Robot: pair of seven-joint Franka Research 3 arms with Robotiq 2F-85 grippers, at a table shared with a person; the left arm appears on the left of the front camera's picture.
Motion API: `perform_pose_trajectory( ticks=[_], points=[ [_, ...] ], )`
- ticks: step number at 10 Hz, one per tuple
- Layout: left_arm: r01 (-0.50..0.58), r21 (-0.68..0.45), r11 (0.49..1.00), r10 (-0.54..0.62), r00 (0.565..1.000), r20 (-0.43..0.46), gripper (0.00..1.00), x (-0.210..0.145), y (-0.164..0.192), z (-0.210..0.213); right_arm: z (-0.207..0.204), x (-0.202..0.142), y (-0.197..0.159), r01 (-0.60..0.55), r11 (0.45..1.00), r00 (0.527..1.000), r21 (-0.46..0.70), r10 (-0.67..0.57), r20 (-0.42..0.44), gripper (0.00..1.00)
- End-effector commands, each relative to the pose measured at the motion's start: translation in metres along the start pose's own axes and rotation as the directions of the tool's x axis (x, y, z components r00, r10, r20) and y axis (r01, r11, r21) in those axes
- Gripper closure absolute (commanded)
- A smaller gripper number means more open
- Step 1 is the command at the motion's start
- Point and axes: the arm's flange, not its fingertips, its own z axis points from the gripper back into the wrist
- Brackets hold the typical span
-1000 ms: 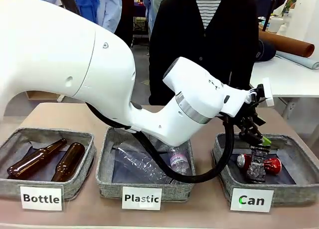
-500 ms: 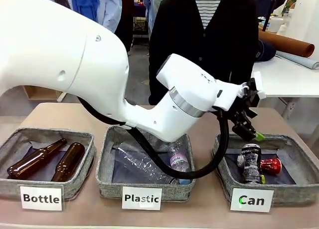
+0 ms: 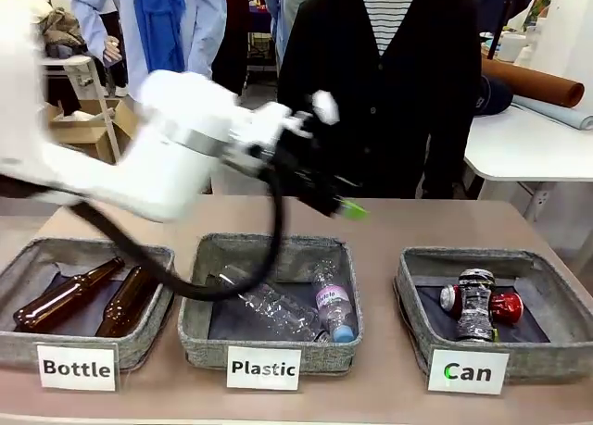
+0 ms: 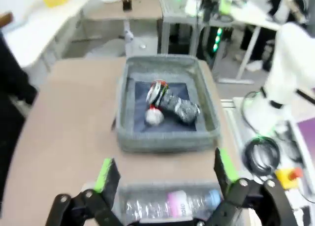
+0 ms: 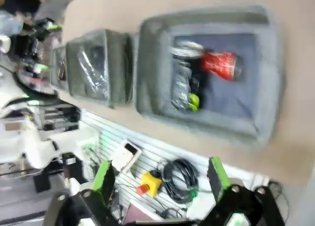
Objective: Sort the can waste into the basket.
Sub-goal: Pick up the can waste from the table and place it in the right Fabric basket.
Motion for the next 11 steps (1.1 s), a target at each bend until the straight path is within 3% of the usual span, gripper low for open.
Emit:
perform_pose_trajectory(
  ticks=[1,2,3,4,5,6,7,8,9,10,11],
  points=[
    [-0.124,0.053,0.991,0.121,0.992,0.042,0.00,-0.040,-0.034,0.108,-0.076,0.029,0.038,-0.107,0.993,0.993,0.055,0.109,-0.042,0.00],
    [-0.223,0.140,0.965,0.207,0.971,0.123,0.00,-0.070,-0.046,0.173,-0.109,0.047,0.071,-0.190,0.978,0.977,0.086,0.197,-0.082,0.00],
    [-0.337,0.116,0.935,0.308,0.928,0.210,0.00,-0.098,-0.066,0.223,-0.142,0.057,0.099,-0.196,0.963,0.966,0.184,0.222,-0.132,0.00],
    [-0.478,0.189,0.858,0.382,0.839,0.387,0.00,-0.124,-0.086,0.258,-0.172,0.064,0.116,-0.143,0.966,0.983,0.214,0.165,-0.086,0.00],
    [-0.538,0.054,0.841,0.439,0.737,0.513,0.00,-0.146,-0.103,0.278,-0.194,0.067,0.124,-0.071,0.957,0.995,0.281,0.086,-0.040,0.00],
    [-0.618,-0.100,0.780,0.551,0.603,0.577,0.00,-0.175,-0.107,0.286,-0.202,0.072,0.114,-0.039,0.893,0.996,0.448,0.072,-0.057,0.00],
    [-0.665,-0.174,0.726,0.626,0.536,0.566,0.00,-0.201,-0.113,0.288,-0.194,0.074,0.097,-0.014,0.817,0.996,0.576,0.065,-0.067,0.00],
    [-0.690,-0.156,0.707,0.655,0.554,0.514,0.00,-0.227,-0.121,0.285,-0.178,0.076,0.082,-0.010,0.791,1.000,0.612,0.011,0.002,0.00],
    [-0.676,-0.168,0.717,0.671,0.605,0.429,0.00,-0.252,-0.121,0.275,-0.157,0.077,0.070,-0.044,0.756,0.997,0.653,-0.009,0.078,0.00],
    [-0.653,-0.145,0.743,0.615,0.582,0.532,0.00,-0.206,-0.094,0.315,-0.194,0.068,0.103,-0.003,0.852,0.999,0.524,0.031,-0.045,0.00],
    [-0.653,-0.145,0.743,0.615,0.582,0.532,0.00,-0.206,-0.094,0.315,-0.194,0.068,0.103,-0.003,0.852,0.999,0.524,0.031,-0.045,0.00]
  ],
)
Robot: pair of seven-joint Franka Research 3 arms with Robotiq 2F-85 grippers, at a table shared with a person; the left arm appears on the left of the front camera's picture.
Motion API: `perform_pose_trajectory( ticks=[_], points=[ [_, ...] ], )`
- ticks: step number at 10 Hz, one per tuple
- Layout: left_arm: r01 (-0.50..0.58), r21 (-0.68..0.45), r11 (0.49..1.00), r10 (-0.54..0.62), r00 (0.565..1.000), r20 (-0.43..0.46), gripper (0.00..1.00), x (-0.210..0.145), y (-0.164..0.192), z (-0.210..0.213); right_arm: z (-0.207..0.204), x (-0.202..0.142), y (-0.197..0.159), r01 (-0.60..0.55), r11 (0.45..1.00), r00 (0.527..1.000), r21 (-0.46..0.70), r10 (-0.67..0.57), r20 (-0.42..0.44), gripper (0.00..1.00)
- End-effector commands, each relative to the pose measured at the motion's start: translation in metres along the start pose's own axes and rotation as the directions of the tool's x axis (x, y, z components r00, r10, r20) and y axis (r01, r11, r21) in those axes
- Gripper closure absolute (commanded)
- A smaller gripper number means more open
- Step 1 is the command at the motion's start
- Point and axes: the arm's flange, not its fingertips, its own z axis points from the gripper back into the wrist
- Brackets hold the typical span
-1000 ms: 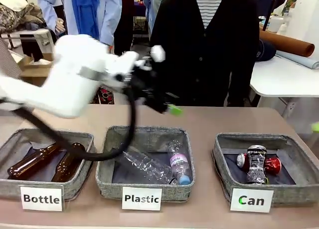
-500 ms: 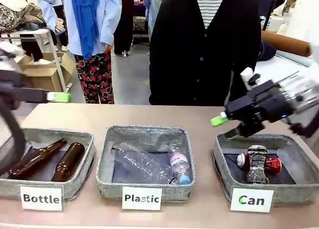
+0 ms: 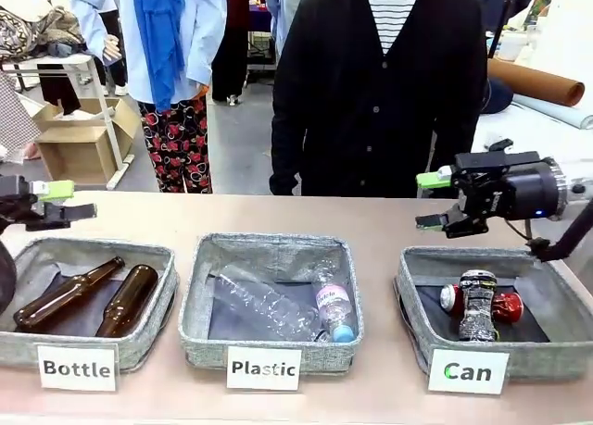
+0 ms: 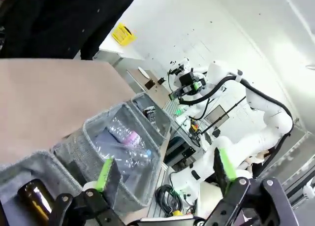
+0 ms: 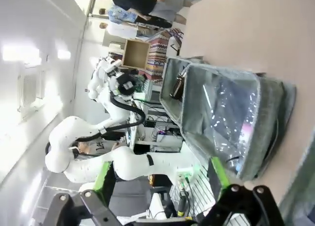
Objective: Sort the can waste into the basket.
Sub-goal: Pick up the can waste from the table and place it in the right Fabric basket.
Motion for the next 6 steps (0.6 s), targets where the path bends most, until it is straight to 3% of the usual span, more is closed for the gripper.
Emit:
perform_pose_trajectory(
  ticks=[1,6],
  points=[
    [0.038,0.003,0.999,-0.038,0.999,0.023,0.00,0.0145,-0.0219,-0.0043,-0.0224,-0.0023,0.0035,0.003,0.998,0.999,-0.068,-0.006,-0.042,0.00],
    [0.038,0.003,0.999,-0.038,0.999,0.023,0.00,0.0145,-0.0219,-0.0043,-0.0224,-0.0023,0.0035,0.003,0.998,0.999,-0.068,-0.006,-0.042,0.00]
  ],
)
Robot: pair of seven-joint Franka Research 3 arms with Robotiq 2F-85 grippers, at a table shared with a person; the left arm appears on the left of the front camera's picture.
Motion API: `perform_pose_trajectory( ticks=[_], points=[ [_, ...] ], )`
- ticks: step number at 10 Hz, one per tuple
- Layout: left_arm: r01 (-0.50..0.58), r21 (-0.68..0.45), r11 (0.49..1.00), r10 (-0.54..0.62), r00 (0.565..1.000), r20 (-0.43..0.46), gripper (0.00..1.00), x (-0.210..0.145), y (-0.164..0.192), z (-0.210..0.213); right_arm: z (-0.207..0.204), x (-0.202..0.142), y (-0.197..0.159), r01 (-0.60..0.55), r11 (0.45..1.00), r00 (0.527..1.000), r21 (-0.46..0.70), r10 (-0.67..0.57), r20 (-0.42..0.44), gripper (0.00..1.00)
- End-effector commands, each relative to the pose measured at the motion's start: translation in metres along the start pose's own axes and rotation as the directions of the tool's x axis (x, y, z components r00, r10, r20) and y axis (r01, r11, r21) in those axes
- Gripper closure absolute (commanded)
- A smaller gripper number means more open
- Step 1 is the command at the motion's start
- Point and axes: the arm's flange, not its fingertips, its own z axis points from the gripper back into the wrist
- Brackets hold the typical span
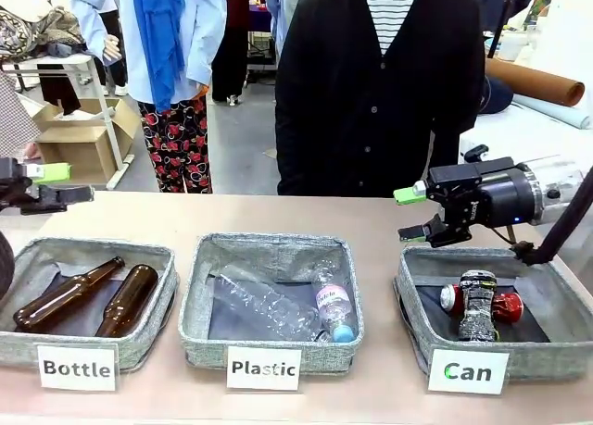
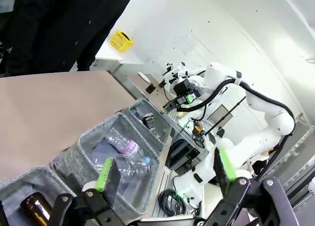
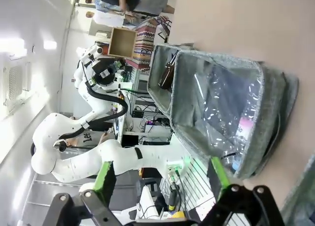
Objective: Sort the can waste into the basket.
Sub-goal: Pick up the can waste from the table and place it in the right Fabric basket.
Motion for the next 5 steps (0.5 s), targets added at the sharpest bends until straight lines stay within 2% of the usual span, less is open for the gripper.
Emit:
perform_pose_trajectory(
  ticks=[1,5],
  points=[
    [-0.013,0.003,1.000,0.013,1.000,0.014,0.00,0.0002,-0.0024,-0.0013,0.0028,0.0023,0.0028,0.018,1.000,1.000,-0.012,-0.018,0.002,0.00],
    [-0.013,0.003,1.000,0.013,1.000,0.014,0.00,0.0002,-0.0024,-0.0013,0.0028,0.0023,0.0028,0.018,1.000,1.000,-0.012,-0.018,0.002,0.00]
  ],
)
